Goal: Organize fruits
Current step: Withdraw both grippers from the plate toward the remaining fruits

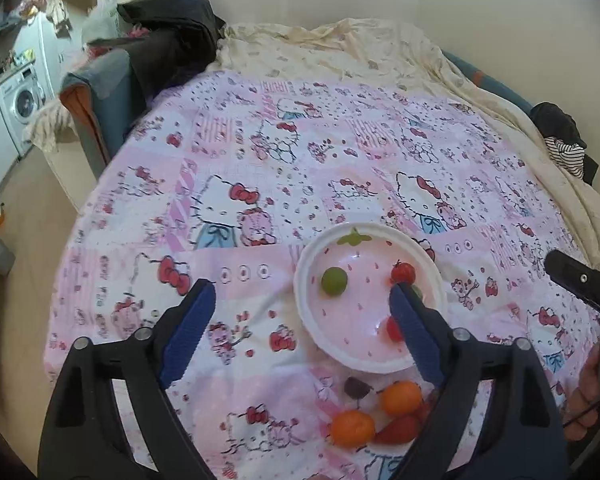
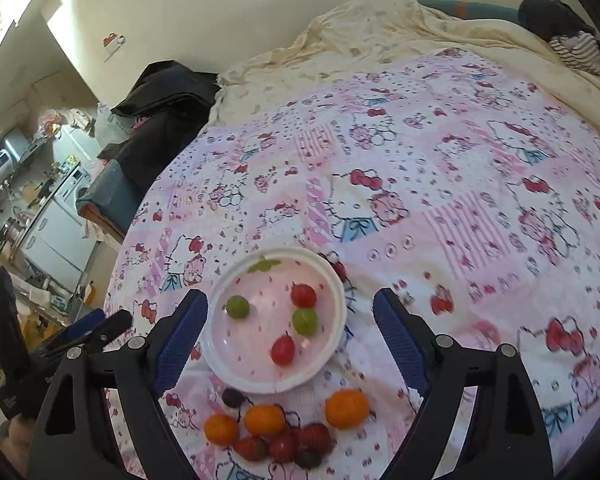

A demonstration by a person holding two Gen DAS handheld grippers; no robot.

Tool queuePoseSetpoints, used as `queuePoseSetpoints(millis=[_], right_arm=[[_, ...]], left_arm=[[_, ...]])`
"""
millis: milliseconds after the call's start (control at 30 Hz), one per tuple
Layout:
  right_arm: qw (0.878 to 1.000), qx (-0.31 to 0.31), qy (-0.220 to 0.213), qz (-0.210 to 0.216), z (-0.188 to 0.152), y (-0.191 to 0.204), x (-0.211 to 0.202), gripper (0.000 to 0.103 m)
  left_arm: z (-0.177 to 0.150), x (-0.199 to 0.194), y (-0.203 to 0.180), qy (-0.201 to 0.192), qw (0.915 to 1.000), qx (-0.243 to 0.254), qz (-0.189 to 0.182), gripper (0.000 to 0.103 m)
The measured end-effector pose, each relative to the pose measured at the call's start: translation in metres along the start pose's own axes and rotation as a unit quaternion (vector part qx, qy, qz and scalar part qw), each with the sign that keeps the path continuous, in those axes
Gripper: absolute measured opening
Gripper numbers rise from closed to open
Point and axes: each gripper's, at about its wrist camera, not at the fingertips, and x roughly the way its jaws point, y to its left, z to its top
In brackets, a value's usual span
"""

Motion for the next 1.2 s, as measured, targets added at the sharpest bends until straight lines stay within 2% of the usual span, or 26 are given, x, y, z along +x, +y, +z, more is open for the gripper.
queuePoseSetpoints(millis=[333,533,667,733,833,1000,1100,1200], right_arm=[[0.999,0.027,0.019,-0.009,-0.027,-0.009,-0.019,0.087],[0.998,0.049,0.046,-0.021,-0.042,-0.017,-0.014,0.087],[0.995,0.076,0.071,-0.005,-0.051,-0.026,-0.007,0.087],[0.993,0.079,0.082,-0.011,-0.055,-0.031,-0.003,0.087],[0.990,0.093,0.103,-0.021,-0.062,-0.039,0.004,0.087],[0.985,0.115,0.124,-0.038,-0.066,-0.052,0.014,0.087],[0.984,0.117,0.125,-0.043,-0.065,-0.055,0.017,0.087],[0.984,0.114,0.127,-0.049,-0.064,-0.056,0.021,0.087]], left_arm=[[-0.021,-0.016,0.007,0.021,0.9997,-0.004,0.006,0.089],[-0.036,-0.015,0.011,0.050,0.9987,-0.009,0.001,0.089],[-0.043,-0.008,0.019,0.070,0.9973,-0.023,0.005,0.089],[-0.046,-0.005,0.022,0.077,0.9967,-0.025,0.007,0.089],[-0.052,0.006,0.025,0.101,0.9944,-0.030,0.012,0.089],[-0.068,0.029,0.019,0.154,0.9872,-0.040,-0.007,0.088],[-0.079,0.041,0.005,0.183,0.9826,-0.023,-0.025,0.080],[-0.090,0.048,-0.013,0.205,0.9778,0.005,-0.043,0.079]])
